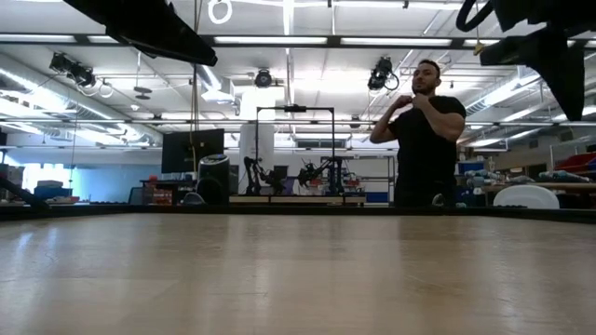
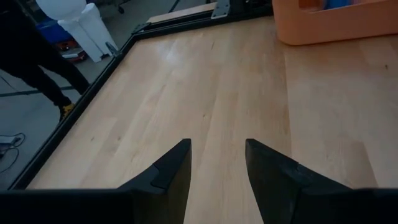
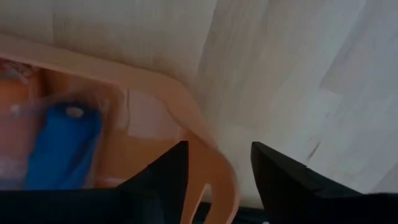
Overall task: Roll bandage
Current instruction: Move the orange bin from the bottom right to the center of the table
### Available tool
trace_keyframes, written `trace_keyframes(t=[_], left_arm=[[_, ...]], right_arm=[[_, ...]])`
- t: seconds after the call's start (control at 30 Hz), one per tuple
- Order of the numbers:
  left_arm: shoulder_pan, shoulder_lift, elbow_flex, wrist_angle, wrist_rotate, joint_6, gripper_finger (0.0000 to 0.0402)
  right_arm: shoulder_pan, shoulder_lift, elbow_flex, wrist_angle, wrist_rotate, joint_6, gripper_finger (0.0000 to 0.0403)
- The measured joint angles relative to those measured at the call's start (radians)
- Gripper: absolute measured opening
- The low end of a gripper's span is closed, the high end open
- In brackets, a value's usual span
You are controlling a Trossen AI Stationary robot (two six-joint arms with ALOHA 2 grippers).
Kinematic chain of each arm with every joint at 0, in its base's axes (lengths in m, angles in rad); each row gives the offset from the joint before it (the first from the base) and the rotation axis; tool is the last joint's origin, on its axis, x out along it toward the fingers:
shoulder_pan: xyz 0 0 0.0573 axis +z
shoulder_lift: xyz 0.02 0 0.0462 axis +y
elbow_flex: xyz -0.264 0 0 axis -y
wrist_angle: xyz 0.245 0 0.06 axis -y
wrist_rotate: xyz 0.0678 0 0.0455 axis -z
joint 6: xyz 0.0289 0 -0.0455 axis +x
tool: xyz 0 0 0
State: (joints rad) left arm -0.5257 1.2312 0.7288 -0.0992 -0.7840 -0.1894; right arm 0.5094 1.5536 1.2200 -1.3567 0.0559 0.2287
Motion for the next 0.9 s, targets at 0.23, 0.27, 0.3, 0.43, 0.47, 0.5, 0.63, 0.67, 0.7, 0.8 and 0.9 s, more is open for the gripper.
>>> trace_keyframes(t=[0.23, 0.27, 0.3, 0.43, 0.47, 0.5, 0.63, 0.67, 0.7, 0.8, 0.9], left_arm=[[0.000, 0.000, 0.000, 0.000, -0.007, 0.001, 0.0159], [0.000, 0.000, 0.000, 0.000, -0.007, 0.001, 0.0159], [0.000, 0.000, 0.000, 0.000, -0.007, 0.001, 0.0159], [0.000, 0.000, 0.000, 0.000, -0.007, 0.001, 0.0159], [0.000, 0.000, 0.000, 0.000, -0.007, 0.001, 0.0159], [0.000, 0.000, 0.000, 0.000, -0.007, 0.001, 0.0159], [0.000, 0.000, 0.000, 0.000, -0.007, 0.001, 0.0159], [0.000, 0.000, 0.000, 0.000, -0.007, 0.001, 0.0159], [0.000, 0.000, 0.000, -0.001, -0.007, 0.001, 0.0159], [0.000, 0.000, 0.000, -0.002, -0.007, -0.001, 0.0158], [0.000, 0.000, 0.000, -0.002, -0.007, 0.000, 0.0158]], right_arm=[[-0.040, 0.000, -0.013, 0.068, -0.018, -0.043, 0.0054], [-0.046, 0.000, -0.013, 0.075, -0.022, -0.055, 0.0030], [-0.052, 0.000, -0.013, 0.082, -0.025, -0.065, 0.0018], [-0.086, -0.002, -0.012, 0.132, -0.008, -0.079, 0.0017], [-0.098, -0.002, -0.012, 0.144, 0.001, -0.087, 0.0014], [-0.110, -0.003, -0.010, 0.158, 0.017, -0.103, 0.0010], [-0.167, -0.003, -0.011, 0.219, 0.070, -0.192, 0.0007], [-0.186, -0.003, -0.011, 0.241, 0.078, -0.217, 0.0007], [-0.204, -0.002, -0.011, 0.263, 0.090, -0.243, 0.0007], [-0.259, -0.002, -0.012, 0.334, 0.138, -0.350, 0.0007], [-0.327, -0.002, -0.012, 0.440, 0.157, -0.452, 0.0007]])
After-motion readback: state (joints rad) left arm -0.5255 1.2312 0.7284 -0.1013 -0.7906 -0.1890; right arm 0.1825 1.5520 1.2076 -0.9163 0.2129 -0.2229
